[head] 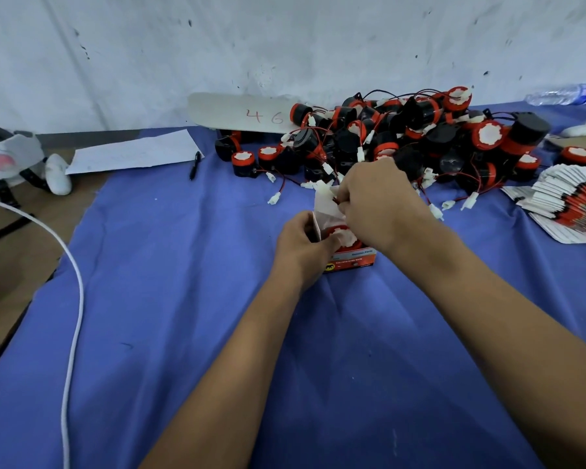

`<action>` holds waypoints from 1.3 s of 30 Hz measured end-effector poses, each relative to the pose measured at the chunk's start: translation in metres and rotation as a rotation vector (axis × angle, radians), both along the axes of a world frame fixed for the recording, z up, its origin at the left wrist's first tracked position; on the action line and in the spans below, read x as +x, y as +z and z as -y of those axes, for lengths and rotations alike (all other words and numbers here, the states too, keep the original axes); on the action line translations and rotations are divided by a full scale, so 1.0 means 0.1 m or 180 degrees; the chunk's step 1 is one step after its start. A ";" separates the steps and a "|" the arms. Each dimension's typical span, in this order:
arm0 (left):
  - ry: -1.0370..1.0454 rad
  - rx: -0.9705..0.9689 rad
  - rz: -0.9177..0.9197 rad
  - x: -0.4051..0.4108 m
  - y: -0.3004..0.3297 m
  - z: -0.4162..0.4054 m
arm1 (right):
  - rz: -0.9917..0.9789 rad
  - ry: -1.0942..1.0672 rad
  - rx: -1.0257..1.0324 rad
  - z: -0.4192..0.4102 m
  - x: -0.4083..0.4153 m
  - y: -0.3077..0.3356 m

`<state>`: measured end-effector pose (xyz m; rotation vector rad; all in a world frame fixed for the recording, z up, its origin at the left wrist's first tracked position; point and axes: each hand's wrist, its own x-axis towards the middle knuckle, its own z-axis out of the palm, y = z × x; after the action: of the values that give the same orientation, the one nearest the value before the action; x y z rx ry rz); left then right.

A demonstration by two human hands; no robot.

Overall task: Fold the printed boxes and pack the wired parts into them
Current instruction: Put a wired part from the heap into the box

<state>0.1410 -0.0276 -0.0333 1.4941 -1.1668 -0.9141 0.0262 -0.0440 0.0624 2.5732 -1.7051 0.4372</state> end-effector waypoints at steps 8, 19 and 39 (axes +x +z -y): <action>-0.0041 -0.0105 0.0008 0.01 -0.03 0.03 | 0.0194 -0.0154 -0.0307 -0.03 0.08 -0.22; -0.0197 -0.0212 -0.0198 0.04 -0.02 -0.03 | 0.0221 -0.0150 -0.0619 -0.08 0.00 -0.48; -0.0511 -0.0309 0.0715 0.06 -0.01 0.06 | 0.0037 0.0213 0.0361 -0.06 0.07 -0.27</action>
<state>0.1470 -0.0341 -0.0343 1.4672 -1.4915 -0.7976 0.0332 -0.0377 0.0350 2.7182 -1.6993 0.3688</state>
